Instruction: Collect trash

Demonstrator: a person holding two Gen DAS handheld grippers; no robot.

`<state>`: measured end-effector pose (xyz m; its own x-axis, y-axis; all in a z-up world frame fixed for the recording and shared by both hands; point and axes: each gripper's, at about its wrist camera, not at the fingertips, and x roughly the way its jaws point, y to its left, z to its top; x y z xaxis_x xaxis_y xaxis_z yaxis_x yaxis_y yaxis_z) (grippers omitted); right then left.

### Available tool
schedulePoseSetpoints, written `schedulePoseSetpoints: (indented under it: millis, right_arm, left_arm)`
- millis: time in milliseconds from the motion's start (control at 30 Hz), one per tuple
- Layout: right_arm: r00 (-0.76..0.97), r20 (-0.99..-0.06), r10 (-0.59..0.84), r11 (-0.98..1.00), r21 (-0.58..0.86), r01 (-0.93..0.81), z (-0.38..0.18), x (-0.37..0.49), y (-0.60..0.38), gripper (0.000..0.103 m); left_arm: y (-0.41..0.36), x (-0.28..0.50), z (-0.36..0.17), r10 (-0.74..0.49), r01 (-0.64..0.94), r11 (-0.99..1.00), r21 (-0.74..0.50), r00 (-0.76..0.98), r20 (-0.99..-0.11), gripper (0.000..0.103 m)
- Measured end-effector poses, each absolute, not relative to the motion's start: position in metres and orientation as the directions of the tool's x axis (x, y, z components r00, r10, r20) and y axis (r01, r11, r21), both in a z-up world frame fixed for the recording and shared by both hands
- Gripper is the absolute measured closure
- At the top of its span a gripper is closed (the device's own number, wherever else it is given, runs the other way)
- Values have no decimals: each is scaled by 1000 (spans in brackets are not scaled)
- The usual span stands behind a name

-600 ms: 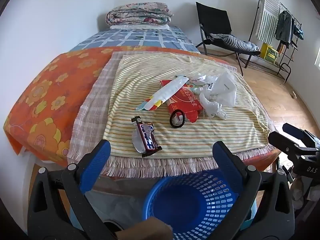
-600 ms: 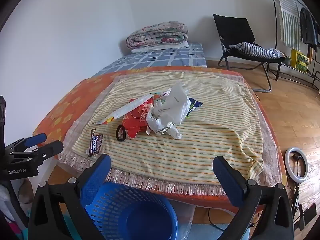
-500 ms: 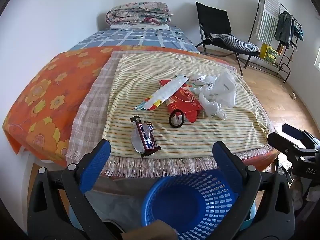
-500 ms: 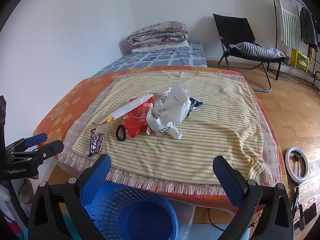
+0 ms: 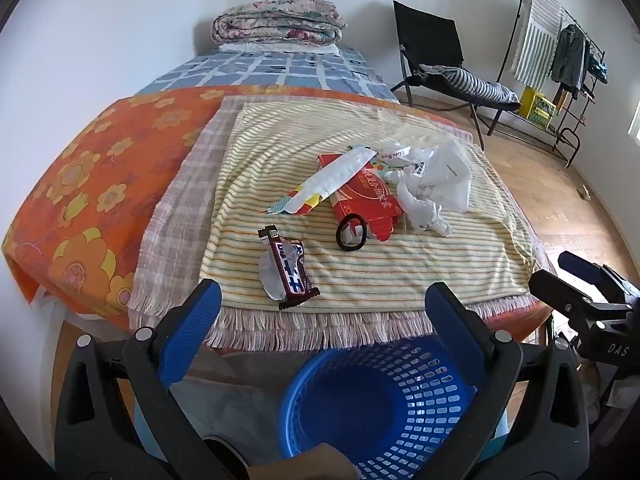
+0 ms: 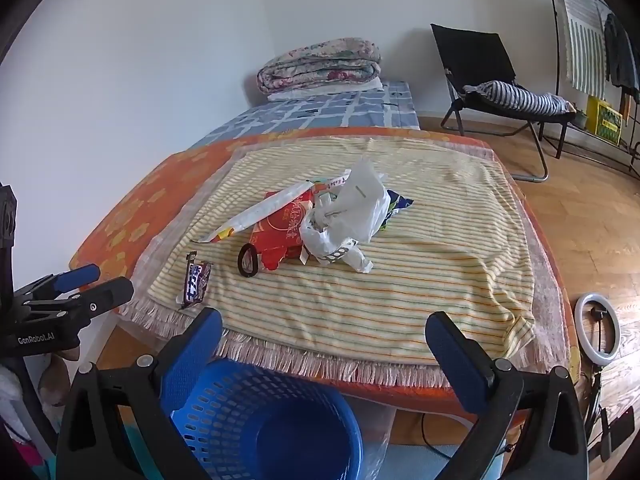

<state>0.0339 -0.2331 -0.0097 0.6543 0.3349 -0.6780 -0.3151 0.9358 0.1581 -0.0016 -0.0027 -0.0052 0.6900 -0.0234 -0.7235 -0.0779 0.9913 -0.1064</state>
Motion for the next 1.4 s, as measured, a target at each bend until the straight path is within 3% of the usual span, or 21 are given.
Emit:
schedulePoseSetpoints:
  millis: [1400]
  right_arm:
    - [647,-685,335,936,165,-310,-15,34,-235,0]
  left_arm:
    - [-2,0,-9,-31,-80,990,-117,683,-730,0]
